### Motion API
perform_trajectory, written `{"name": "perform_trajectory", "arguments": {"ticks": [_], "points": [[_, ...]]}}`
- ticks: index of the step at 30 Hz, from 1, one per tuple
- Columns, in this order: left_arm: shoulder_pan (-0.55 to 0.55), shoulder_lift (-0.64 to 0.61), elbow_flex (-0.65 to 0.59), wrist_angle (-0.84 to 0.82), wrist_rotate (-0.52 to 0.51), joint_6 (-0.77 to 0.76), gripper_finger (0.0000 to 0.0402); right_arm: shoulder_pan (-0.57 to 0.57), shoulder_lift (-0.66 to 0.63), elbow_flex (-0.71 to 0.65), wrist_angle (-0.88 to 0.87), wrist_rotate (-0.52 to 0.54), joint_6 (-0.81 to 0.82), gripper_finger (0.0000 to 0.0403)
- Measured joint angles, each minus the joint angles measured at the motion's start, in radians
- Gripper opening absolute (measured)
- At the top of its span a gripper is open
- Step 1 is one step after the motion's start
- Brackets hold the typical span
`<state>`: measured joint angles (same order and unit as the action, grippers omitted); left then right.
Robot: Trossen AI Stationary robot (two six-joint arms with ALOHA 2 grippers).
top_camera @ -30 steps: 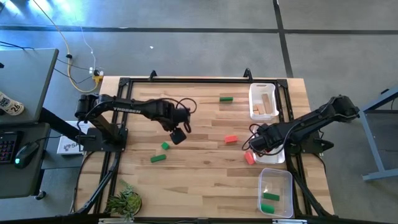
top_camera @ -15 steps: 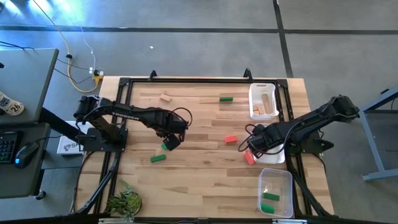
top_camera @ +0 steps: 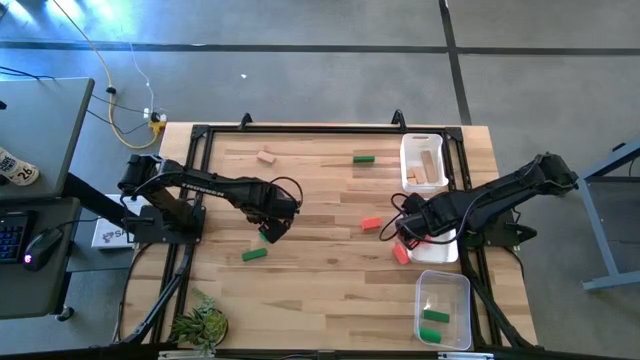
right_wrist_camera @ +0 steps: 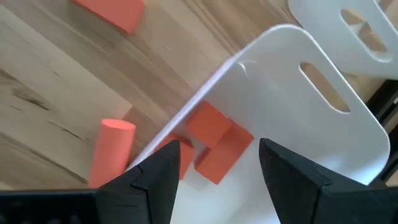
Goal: Sort & place blocks by color
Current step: Put the green block into the transparent bin
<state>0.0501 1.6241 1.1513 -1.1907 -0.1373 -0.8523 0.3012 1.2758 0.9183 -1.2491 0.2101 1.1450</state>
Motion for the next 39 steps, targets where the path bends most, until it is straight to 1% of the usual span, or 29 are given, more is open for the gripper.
{"name": "perform_trajectory", "arguments": {"ticks": [6, 16, 22, 26, 32, 35, 39], "points": [[-0.009, 0.001, -0.066, 0.115, 0.052, -0.035, 0.0231, -0.002, 0.0, 0.018, 0.0, 0.04, -0.001, 0.0204], [-0.04, 0.001, -0.114, 0.158, 0.071, -0.054, 0.0218, -0.054, 0.0, 0.017, 0.0, 0.026, -0.001, 0.0204], [-0.053, 0.001, -0.169, 0.266, 0.129, -0.062, 0.0216, -0.085, 0.0, 0.016, 0.0, 0.026, -0.007, 0.0204], [-0.059, 0.001, -0.175, 0.282, 0.128, -0.068, 0.0216, -0.1, 0.0, 0.016, 0.003, 0.026, -0.025, 0.0204], [-0.057, 0.004, -0.175, 0.28, 0.094, -0.081, 0.0217, -0.119, 0.0, 0.016, 0.015, 0.022, -0.025, 0.0204], [-0.058, 0.022, -0.175, 0.274, 0.085, -0.078, 0.0218, -0.124, 0.0, 0.016, 0.027, 0.015, -0.025, 0.0204], [-0.058, 0.058, -0.174, 0.288, 0.084, -0.052, 0.0218, -0.132, 0.0, 0.016, 0.043, -0.02, -0.025, 0.0204]]}}
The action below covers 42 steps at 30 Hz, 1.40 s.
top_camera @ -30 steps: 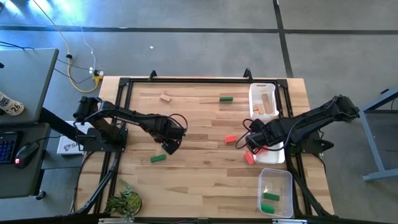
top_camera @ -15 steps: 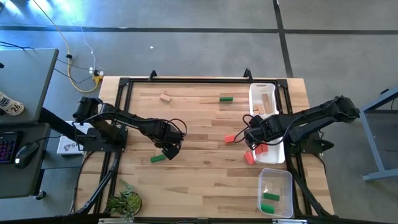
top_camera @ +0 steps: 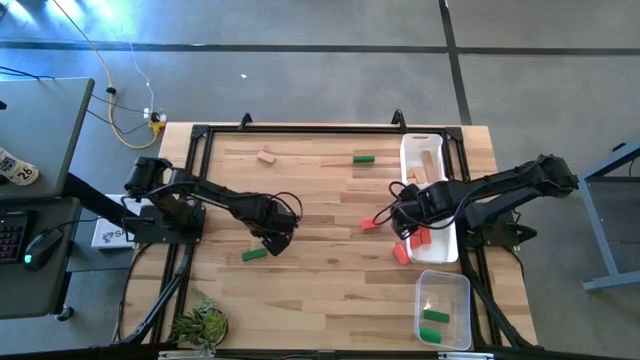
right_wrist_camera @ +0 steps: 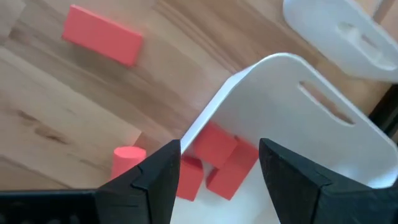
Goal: Sort & place blocks by color
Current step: Put the green block into the transparent bin
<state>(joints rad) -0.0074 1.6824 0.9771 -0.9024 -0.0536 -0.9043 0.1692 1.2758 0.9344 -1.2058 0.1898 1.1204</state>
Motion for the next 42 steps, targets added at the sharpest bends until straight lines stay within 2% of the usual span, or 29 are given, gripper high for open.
{"name": "perform_trajectory", "arguments": {"ticks": [6, 9, 18, 23, 31, 36, 42], "points": [[0.001, 0.065, 0.0, 0.024, 0.015, 0.024, 0.0216, -0.006, 0.001, 0.0, 0.014, -0.05, 0.005, 0.0204], [-0.003, 0.079, 0.002, 0.025, 0.016, 0.039, 0.0202, -0.006, 0.0, 0.0, 0.027, -0.07, 0.007, 0.0204], [-0.006, 0.08, 0.003, 0.035, 0.016, 0.145, 0.0104, -0.006, 0.0, 0.0, 0.096, -0.103, 0.008, 0.0204], [0.005, 0.069, -0.001, 0.047, 0.021, 0.202, 0.0103, -0.006, 0.0, 0.0, 0.183, -0.093, 0.003, 0.0204], [0.079, 0.033, -0.001, 0.085, 0.098, 0.288, 0.0103, -0.006, 0.0, 0.005, 0.254, -0.095, 0.004, 0.0204], [0.133, 0.021, 0.027, 0.104, 0.137, 0.367, 0.0103, -0.006, 0.0, 0.073, 0.26, -0.072, -0.001, 0.0204], [0.206, 0.021, 0.096, 0.133, 0.204, 0.484, 0.0103, -0.006, 0.0, 0.175, 0.281, 0.002, -0.028, 0.0204]]}}
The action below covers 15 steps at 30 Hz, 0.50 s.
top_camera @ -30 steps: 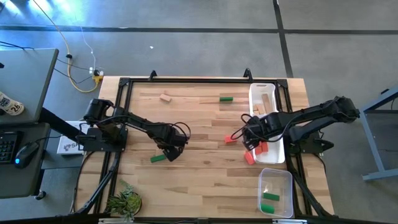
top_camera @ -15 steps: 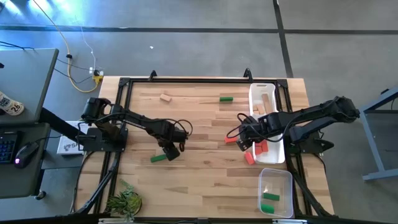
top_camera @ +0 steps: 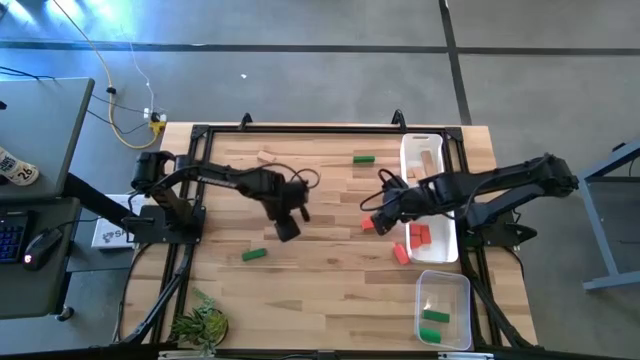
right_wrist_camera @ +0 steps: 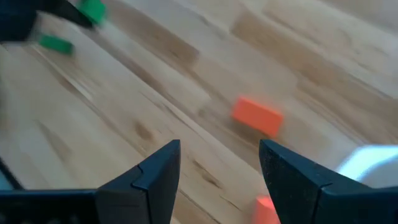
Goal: Sort & place blocks by color
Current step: Put the green block into the transparent bin
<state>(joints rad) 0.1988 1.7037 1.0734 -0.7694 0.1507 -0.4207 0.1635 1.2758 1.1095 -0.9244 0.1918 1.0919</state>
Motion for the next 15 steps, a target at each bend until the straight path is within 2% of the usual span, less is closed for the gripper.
{"name": "perform_trajectory", "arguments": {"ticks": [5, 10, 15], "points": [[0.052, 0.0, 0.062, 0.082, 0.089, 0.075, 0.0103, 0.0, 0.0, 0.028, 0.045, 0.035, 0.007, 0.0204], [0.089, 0.0, 0.119, 0.155, 0.198, 0.117, 0.0103, 0.0, 0.0, 0.022, 0.068, 0.018, -0.012, 0.0204], [0.121, 0.0, 0.148, 0.248, 0.357, 0.11, 0.0103, 0.001, 0.0, 0.022, 0.106, 0.005, -0.101, 0.0204]]}}
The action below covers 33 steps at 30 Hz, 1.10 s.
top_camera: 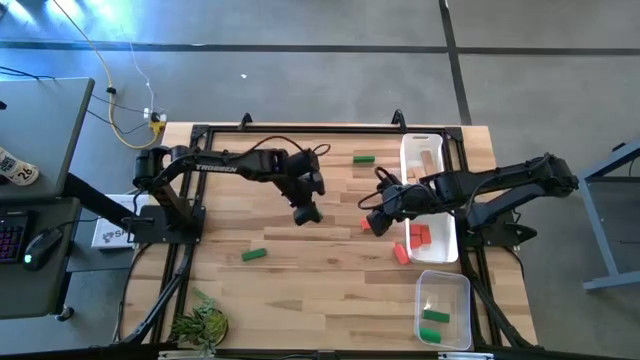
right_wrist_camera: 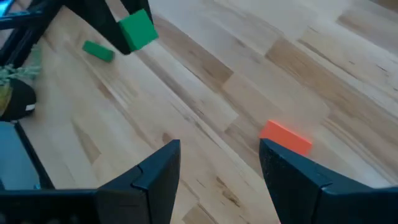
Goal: Sort & place blocks by color
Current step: Put the green block into the transparent bin
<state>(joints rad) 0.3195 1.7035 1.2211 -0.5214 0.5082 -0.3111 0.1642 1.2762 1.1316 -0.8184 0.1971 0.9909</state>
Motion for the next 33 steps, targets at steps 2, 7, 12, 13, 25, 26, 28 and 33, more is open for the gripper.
{"name": "perform_trajectory", "arguments": {"ticks": [2, 7, 12, 13, 25, 26, 28, 33], "points": [[0.011, 0.0, 0.003, 0.04, 0.062, -0.019, 0.0103, 0.0, 0.0, 0.0, 0.021, -0.001, -0.024, 0.0204], [0.037, 0.0, 0.003, 0.14, 0.232, -0.11, 0.0103, -0.002, 0.0, 0.0, 0.098, -0.003, -0.074, 0.0204], [0.065, 0.0, 0.003, 0.284, 0.436, -0.249, 0.0103, -0.008, 0.0, 0.0, 0.214, 0.007, -0.149, 0.0204], [0.07, 0.0, 0.003, 0.316, 0.469, -0.28, 0.0103, -0.008, 0.0, 0.0, 0.244, 0.016, -0.181, 0.0204], [0.086, 0.0, 0.003, 0.629, 0.53, -0.605, 0.0103, 0.004, 0.0, 0.0, 0.379, 0.108, -0.629, 0.0204], [0.086, 0.0, 0.003, 0.64, 0.51, -0.621, 0.0103, 0.008, 0.0, 0.0, 0.379, 0.121, -0.658, 0.0204], [0.087, 0.0, 0.003, 0.662, 0.466, -0.65, 0.0103, 0.018, 0.0, 0.0, 0.379, 0.154, -0.719, 0.0204], [0.086, 0.0, 0.003, 0.689, 0.39, -0.689, 0.0103, 0.043, 0.0, 0.0, 0.379, 0.217, -0.843, 0.0204]]}}
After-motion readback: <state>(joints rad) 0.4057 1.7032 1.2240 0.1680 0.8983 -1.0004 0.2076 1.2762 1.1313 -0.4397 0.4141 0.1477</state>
